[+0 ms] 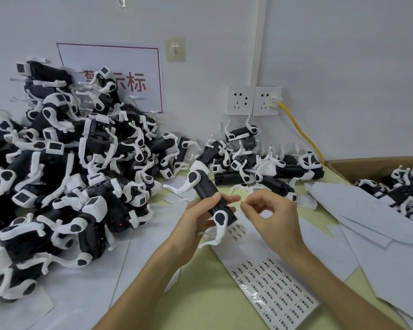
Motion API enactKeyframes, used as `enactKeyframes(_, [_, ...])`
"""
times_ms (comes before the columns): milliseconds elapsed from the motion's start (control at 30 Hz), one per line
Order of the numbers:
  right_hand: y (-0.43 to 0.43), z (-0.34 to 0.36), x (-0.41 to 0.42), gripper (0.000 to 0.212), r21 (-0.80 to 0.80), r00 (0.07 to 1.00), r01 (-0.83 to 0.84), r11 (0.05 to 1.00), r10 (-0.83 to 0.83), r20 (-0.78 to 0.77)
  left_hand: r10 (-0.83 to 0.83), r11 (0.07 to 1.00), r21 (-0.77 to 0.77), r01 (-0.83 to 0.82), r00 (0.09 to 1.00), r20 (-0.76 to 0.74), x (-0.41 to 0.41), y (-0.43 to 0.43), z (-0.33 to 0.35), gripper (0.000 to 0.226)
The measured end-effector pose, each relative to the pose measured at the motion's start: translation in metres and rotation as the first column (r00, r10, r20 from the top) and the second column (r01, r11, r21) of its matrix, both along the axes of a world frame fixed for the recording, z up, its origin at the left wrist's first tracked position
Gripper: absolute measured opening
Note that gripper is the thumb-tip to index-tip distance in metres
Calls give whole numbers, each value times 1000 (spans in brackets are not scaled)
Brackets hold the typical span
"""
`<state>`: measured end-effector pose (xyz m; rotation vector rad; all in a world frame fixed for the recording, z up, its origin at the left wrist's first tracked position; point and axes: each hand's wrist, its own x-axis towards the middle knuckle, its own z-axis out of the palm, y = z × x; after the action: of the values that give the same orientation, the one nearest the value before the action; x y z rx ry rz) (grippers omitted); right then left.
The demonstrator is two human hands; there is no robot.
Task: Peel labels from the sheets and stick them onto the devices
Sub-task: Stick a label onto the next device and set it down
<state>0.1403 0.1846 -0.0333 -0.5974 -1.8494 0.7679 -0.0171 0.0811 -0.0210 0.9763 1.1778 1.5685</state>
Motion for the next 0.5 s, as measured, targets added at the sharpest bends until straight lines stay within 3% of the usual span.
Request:
enactKeyframes(100, [-1, 2, 1, 21, -24, 998, -55, 998, 54, -45, 49, 999, -6, -49, 997, -58, -2, 2, -1, 63])
enactKeyframes(200, [-1, 7, 1, 12, -164, 977, -209, 964, 200, -69, 69, 997, -32, -71, 996, -59, -5, 3, -2, 65])
enactKeyframes(333, [-6, 5, -4, 64, -402, 933, -342, 849, 357, -40, 82, 996, -32, -83, 996, -34, -5, 6, -5, 64])
enactKeyframes(500, [-10, 2, -7, 74, -463, 910, -404, 789, 401, -110, 68, 998, 0, -68, 997, -46, -2, 8, -7, 76])
